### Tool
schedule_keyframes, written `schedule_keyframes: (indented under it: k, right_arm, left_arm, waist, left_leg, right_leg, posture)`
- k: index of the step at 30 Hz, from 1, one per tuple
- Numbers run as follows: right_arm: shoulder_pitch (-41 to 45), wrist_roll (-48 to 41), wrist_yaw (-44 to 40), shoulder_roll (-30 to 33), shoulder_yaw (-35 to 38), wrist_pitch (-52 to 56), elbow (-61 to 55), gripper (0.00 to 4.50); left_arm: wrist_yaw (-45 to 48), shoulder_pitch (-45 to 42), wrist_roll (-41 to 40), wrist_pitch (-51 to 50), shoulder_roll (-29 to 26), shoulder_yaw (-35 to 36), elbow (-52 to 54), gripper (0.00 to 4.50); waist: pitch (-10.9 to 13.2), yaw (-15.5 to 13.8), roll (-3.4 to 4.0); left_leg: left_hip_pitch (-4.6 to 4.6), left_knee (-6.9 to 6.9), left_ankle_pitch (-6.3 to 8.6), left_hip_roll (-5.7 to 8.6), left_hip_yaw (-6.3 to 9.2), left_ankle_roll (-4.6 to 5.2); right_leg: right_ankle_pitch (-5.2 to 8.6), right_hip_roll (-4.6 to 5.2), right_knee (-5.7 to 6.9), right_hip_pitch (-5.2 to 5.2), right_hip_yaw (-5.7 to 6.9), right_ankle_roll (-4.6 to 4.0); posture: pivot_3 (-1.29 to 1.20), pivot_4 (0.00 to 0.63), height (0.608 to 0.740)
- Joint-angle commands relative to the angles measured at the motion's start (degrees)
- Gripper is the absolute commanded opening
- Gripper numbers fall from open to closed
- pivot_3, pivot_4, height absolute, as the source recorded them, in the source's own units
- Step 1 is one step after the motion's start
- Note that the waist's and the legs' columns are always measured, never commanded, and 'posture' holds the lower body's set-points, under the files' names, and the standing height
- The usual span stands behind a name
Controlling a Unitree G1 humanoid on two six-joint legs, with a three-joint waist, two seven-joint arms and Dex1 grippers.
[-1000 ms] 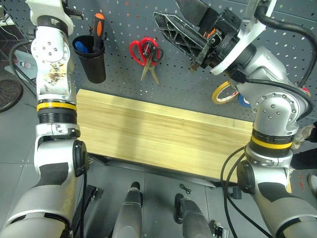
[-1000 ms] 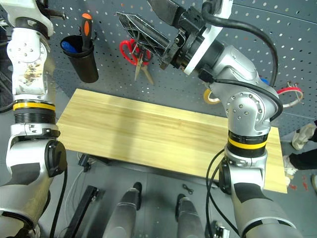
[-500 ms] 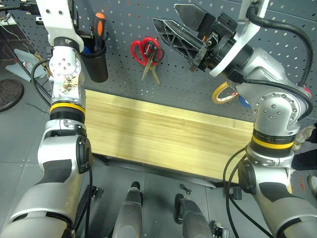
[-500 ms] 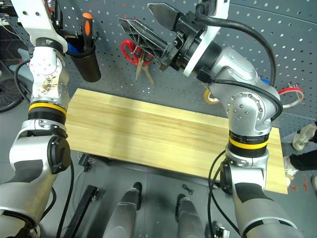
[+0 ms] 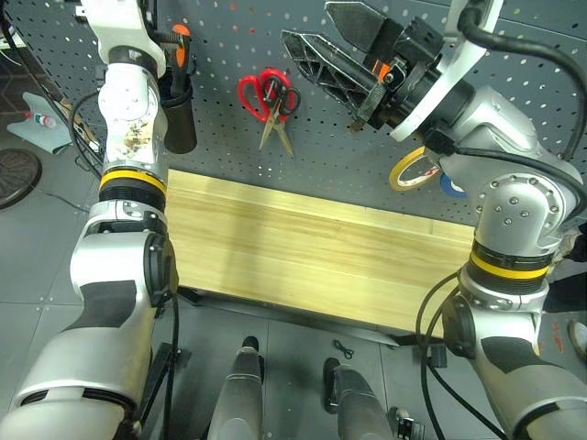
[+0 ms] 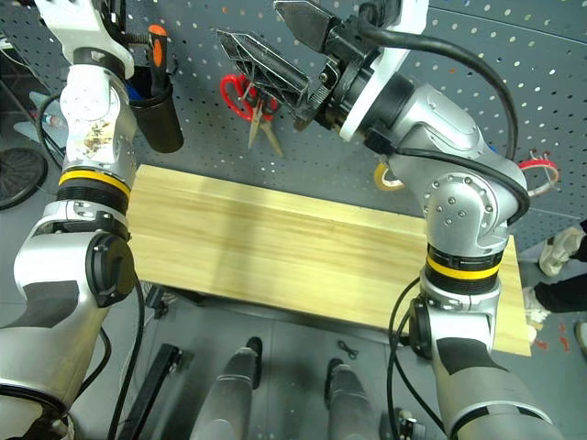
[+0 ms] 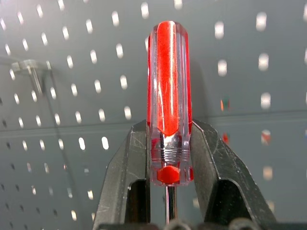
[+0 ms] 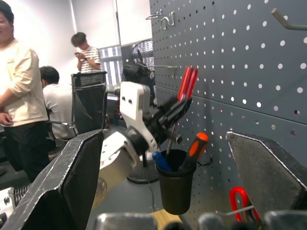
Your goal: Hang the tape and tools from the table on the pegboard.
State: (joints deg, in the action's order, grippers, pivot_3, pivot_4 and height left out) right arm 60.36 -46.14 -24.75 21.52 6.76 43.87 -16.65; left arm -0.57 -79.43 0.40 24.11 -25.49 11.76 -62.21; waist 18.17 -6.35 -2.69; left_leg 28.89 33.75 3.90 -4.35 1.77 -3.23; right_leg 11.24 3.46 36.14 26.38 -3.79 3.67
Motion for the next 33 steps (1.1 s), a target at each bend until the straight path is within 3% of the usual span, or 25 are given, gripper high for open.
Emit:
schedule_keyframes:
  k: [1,7,12,14,19,22,26,29,33]
  right_arm:
    - [0.8,-0.9,0.7,0.9,0.9,0.6,-2.8,4.5]
    - [0.4,-1.5,1.1,1.4,1.3,1.5,-4.0,4.5]
    - [-0.5,-0.9,0.2,2.4,1.1,1.2,-3.9,4.5]
    - [-2.3,-0.6,-0.5,4.2,1.2,1.9,-5.0,4.5]
    - [-11.3,-2.4,-1.6,11.0,2.2,6.0,-11.9,4.5]
    - [-16.8,-4.0,-2.0,14.5,2.8,8.3,-15.8,4.5]
    - [-32.6,3.8,-5.1,18.0,-2.0,4.1,-16.0,4.5]
    - [-41.0,9.7,-1.8,17.1,-4.8,1.8,-16.4,4.5]
    - [-46.9,19.6,7.4,11.6,-6.6,-1.7,-10.5,4.5]
  left_arm:
    - [0.0,-0.1,-0.3,1.9,-0.5,0.2,0.3,1.75]
    - [0.7,-0.5,-0.8,1.8,-1.1,0.3,0.9,4.46]
    - [2.4,1.4,-2.3,-0.5,-2.4,1.1,5.7,4.49]
    - [7.8,6.1,-5.6,-7.2,-3.1,1.4,16.1,4.49]
    - [24.7,22.3,-21.4,-37.0,-7.4,-1.1,51.6,4.49]
    - [27.9,28.9,-29.5,-53.4,-11.3,-1.4,66.0,4.49]
    - [32.2,46.7,-43.3,-73.8,-16.4,-4.2,85.8,4.49]
    - [31.0,56.8,-39.7,-73.7,-15.3,-11.4,92.0,4.49]
    - [27.6,61.4,-31.6,-68.8,-9.2,-17.6,84.4,4.49]
  waist:
    - [0.0,0.2,0.0]
    - [0.0,0.8,0.0]
    - [0.0,0.9,0.0]
    - [0.0,1.0,0.01]
    - [0.0,1.0,0.01]
    - [0.0,1.0,0.01]
    - [-1.0,1.5,0.06]
    - [-1.9,2.2,0.23]
    - [-2.4,2.8,0.21]
  left_leg:
    - [0.0,0.0,0.0,0.0,0.0,0.0]
    - [0.0,0.05,-0.01,0.0,0.01,0.01]
    - [0.0,0.06,-0.01,0.0,0.02,0.02]
    - [-0.01,0.05,-0.01,-0.01,0.02,0.02]
    - [-0.03,0.05,-0.02,-0.02,0.04,0.01]
    - [-0.04,0.14,-0.03,-0.03,0.07,0.0]
    - [-0.51,0.14,-0.02,-0.03,-0.01,0.09]
    - [-1.05,0.06,0.04,-0.04,-0.11,0.14]
    - [-1.19,0.11,0.3,-0.15,-0.22,-0.26]
  right_leg:
    - [0.0,0.0,0.01,0.0,0.0,0.0]
    - [0.0,0.0,0.06,0.0,0.0,0.0]
    - [0.0,0.0,0.07,0.0,0.0,0.0]
    - [0.0,0.0,0.07,-0.01,0.0,0.0]
    - [-0.01,0.01,0.49,-0.04,0.0,-0.01]
    - [0.0,0.0,0.6,-0.05,0.0,-0.01]
    - [0.03,0.06,0.43,-0.51,-0.02,0.0]
    - [0.14,0.08,-0.06,-1.1,-0.02,-0.08]
    - [0.29,0.02,-0.14,-1.13,-0.03,-0.45]
  posture:
    - [0.14,0.269,0.74]
    - [0.14,0.258,0.74]
    - [0.15,0.264,0.74]
    - [0.15,0.255,0.74]
    - [0.18,0.239,0.74]
    - [0.18,0.235,0.74]
    - [0.18,0.227,0.74]
    - [0.16,0.213,0.74]
    - [0.16,0.201,0.74]
